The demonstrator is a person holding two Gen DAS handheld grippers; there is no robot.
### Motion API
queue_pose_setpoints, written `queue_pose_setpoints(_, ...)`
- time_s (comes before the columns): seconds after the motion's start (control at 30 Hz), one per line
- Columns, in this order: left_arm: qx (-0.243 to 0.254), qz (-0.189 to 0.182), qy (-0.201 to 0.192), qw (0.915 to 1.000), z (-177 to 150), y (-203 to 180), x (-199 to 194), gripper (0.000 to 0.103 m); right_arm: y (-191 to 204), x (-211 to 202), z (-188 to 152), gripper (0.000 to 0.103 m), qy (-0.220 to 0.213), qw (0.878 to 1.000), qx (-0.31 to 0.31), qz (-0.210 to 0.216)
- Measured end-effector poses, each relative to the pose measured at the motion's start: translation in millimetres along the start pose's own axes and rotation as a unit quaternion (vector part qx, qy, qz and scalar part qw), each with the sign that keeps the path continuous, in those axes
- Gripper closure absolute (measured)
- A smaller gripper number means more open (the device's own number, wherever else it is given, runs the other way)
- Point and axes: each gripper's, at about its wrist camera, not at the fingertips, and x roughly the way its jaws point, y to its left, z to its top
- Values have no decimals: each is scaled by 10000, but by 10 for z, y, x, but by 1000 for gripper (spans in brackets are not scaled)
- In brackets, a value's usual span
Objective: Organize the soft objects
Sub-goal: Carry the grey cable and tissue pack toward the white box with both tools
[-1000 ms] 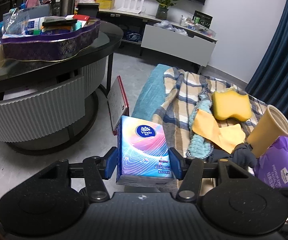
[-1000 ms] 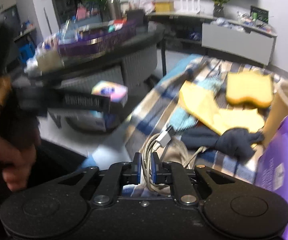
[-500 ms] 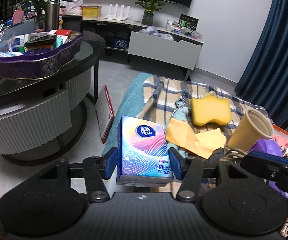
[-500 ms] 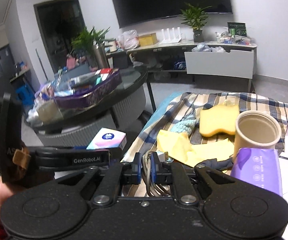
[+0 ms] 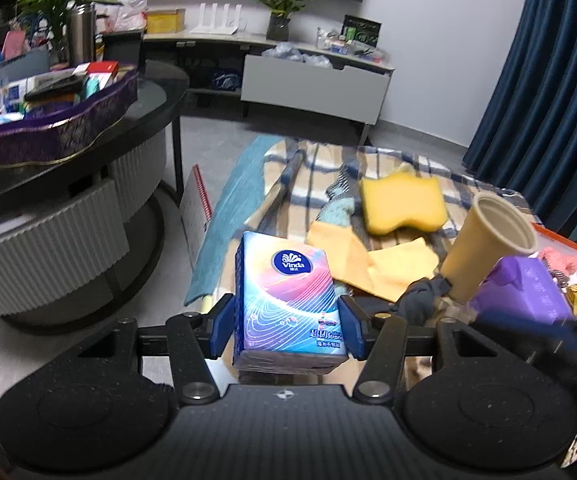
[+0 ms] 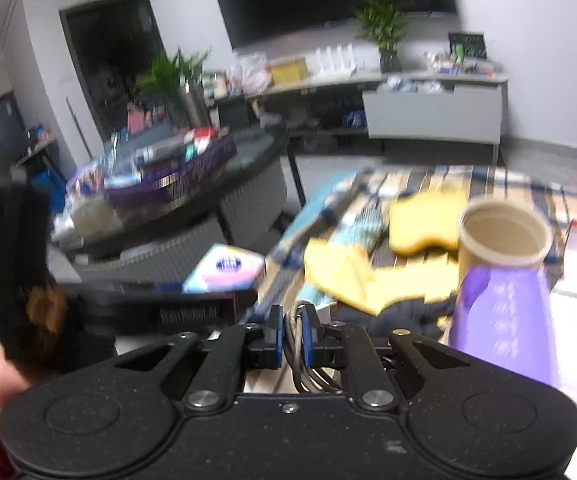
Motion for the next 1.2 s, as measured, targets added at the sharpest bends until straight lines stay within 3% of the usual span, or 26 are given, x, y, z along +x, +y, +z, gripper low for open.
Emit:
queue_pose_setpoints(0.13, -52, 118, 21, 9999, -11, 78, 5, 48, -5, 128, -117, 90, 225, 9996, 145, 80)
queue_pose_setpoints(0.27, -77, 158, 84, 9998, -35, 103, 26, 48, 32, 109, -93, 90, 105, 9996, 145, 223)
queue_pose_setpoints(0.53, -25, 55, 254, 9997, -83, 74, 100, 47, -169, 133, -105, 90, 316, 9981, 377, -358)
queue_pose_setpoints(1.2, 507, -375, -146, 9979, 347, -470, -110, 47, -378, -507, 519, 90, -819, 9945, 551, -349)
